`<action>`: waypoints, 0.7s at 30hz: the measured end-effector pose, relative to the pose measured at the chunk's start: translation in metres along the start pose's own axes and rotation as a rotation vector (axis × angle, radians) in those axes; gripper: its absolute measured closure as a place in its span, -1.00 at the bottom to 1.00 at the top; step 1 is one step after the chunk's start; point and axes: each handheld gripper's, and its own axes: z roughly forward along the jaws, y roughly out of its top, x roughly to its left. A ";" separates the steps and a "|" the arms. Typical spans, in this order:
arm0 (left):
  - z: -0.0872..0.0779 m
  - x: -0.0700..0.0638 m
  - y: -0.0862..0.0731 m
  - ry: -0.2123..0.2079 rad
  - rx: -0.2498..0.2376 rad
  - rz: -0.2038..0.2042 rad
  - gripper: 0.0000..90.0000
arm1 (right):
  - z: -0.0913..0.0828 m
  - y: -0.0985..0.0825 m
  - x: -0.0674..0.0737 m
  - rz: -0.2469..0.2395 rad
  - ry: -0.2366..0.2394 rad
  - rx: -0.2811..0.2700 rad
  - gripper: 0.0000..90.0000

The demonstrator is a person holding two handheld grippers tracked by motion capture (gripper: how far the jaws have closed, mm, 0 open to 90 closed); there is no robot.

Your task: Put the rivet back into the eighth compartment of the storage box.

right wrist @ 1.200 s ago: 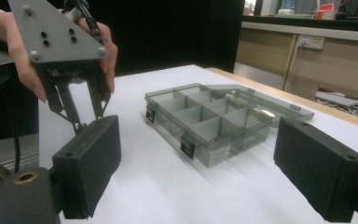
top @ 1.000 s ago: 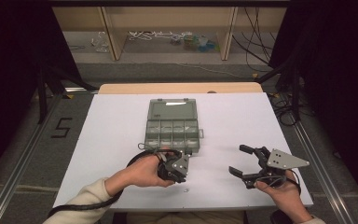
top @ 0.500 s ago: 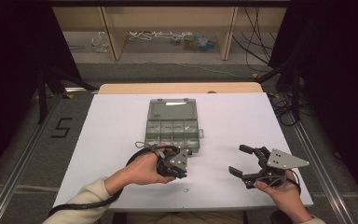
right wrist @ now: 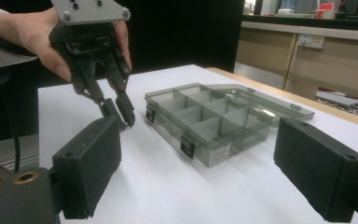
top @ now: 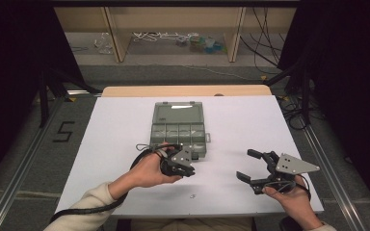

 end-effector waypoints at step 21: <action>-0.003 0.010 0.003 0.092 -0.126 -0.088 0.83 | 0.000 0.000 0.000 0.003 0.001 -0.001 -0.65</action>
